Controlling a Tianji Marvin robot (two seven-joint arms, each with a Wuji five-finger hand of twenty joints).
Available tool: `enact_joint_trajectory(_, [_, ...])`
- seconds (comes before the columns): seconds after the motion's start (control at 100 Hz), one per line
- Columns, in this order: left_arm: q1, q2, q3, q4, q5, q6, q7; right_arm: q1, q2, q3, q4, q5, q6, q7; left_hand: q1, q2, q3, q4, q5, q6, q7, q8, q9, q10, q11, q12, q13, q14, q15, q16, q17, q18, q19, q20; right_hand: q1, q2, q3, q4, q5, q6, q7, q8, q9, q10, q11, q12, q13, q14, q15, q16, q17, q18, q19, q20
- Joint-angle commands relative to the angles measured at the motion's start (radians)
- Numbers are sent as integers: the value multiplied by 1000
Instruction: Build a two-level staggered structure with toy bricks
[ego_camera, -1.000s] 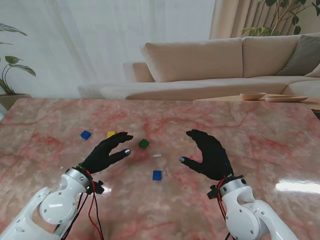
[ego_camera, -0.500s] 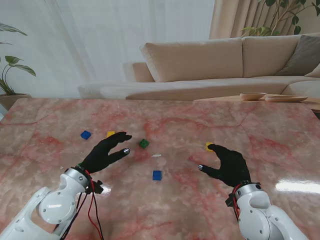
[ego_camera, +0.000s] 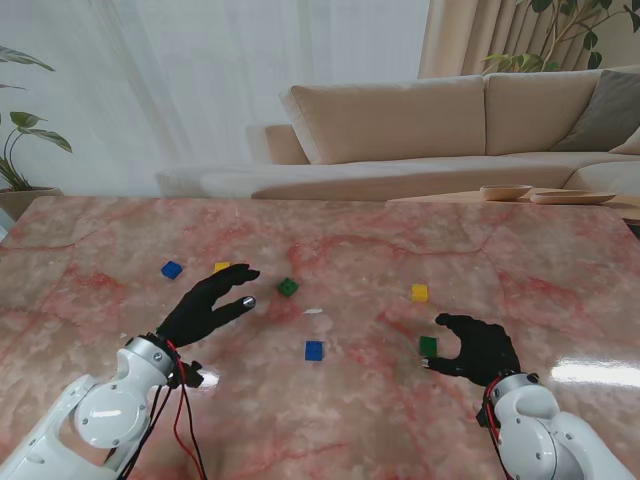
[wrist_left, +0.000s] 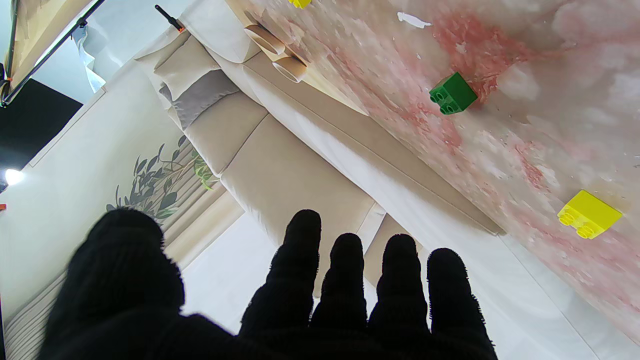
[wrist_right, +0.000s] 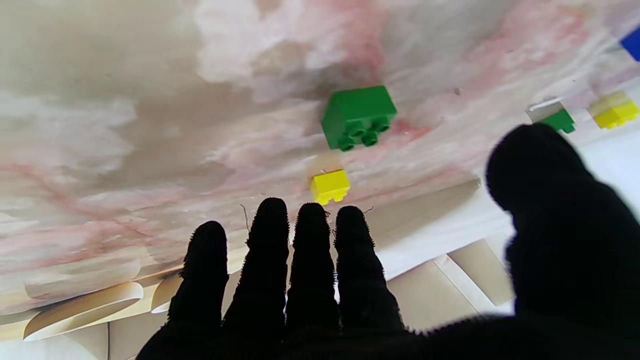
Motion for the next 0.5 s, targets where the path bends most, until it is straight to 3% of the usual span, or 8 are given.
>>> enact_joint_trajectory(0.0, [5, 0, 0, 8, -1, -2, -1, 13, 5, -5, 28, -4, 3, 21, 12, 28, 10, -1, 14, 7, -4, -10, 9, -29, -13, -7, -34, -53, -21, -12, -10, -41, -28, -11, 35, -29, 3, 9, -42, -8, -43, -23, -35, -35, 21, 21, -32, -32, 24, 12, -16, -23, -1, 20])
enact_joint_trajectory(0.21, [9, 0, -5, 11, -5, -4, -3, 61, 11, -29, 87, -19, -11, 30, 13, 29, 10, -1, 14, 8, -4, -10, 9, -30, -13, -7, -35, -53, -21, -13, -11, -42, -31, -13, 94, -35, 20, 1, -37, -40, -48, -26, -31, -54, 43, 27, -20, -41, 43, 12, -1, -25, 12, 19])
enact_joint_trajectory(0.48, [13, 0, -11, 14, -8, -6, -3, 119, 17, -65, 159, -20, -35, 39, 13, 31, 9, -2, 13, 9, -4, -10, 7, -29, -13, -8, -36, -53, -21, -12, -10, -41, -34, -14, 113, -44, 18, -20, -17, -39, 27, 37, -4, -63, 79, 35, 3, -42, 55, 3, 16, -24, 36, 7])
enact_joint_trajectory(0.49, [13, 0, -11, 14, -8, -6, -3, 121, 17, -67, 162, -19, -35, 39, 13, 31, 9, -2, 13, 9, -4, -10, 5, -16, -14, -8, -36, -52, -21, -12, -10, -41, -34, -14, 113, -45, 18, -20, -17, -39, 27, 38, -4, -63, 79, 36, 4, -43, 55, 4, 16, -24, 37, 7])
